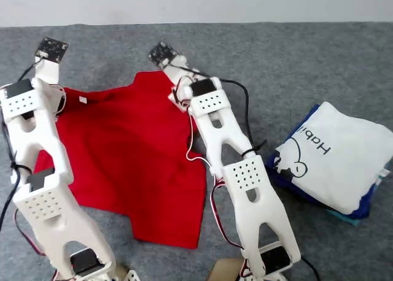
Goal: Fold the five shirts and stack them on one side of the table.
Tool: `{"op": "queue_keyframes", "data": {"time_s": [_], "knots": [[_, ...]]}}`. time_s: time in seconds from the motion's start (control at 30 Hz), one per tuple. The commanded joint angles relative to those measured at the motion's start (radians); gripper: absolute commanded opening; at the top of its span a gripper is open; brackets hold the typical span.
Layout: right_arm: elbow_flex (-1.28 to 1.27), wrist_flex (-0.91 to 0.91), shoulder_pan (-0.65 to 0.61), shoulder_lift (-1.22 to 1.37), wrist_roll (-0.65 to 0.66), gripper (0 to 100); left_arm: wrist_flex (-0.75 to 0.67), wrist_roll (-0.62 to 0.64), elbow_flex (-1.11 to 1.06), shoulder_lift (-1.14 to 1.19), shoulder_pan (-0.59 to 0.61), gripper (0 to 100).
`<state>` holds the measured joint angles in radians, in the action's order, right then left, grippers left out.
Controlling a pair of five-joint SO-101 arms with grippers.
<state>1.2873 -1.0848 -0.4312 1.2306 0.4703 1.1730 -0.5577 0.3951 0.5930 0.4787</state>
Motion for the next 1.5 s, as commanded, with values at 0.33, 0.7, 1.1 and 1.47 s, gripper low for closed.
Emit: {"op": "queue_keyframes", "data": {"time_s": [0.33,0.7,1.1,1.47], "knots": [[0.397,-0.114,0.070,-0.039,0.186,1.1,-0.041,0.005,0.058,-0.212,-0.020,0],[0.396,0.102,0.071,0.007,0.330,1.1,-0.064,0.005,0.056,-0.204,-0.020,0],[0.396,-0.222,0.008,-0.117,0.348,1.1,0.058,-0.011,0.059,-0.213,0.020,0],[0.396,-0.714,-0.061,-0.323,0.311,1.1,0.295,-0.226,0.056,-0.204,0.041,0]]}}
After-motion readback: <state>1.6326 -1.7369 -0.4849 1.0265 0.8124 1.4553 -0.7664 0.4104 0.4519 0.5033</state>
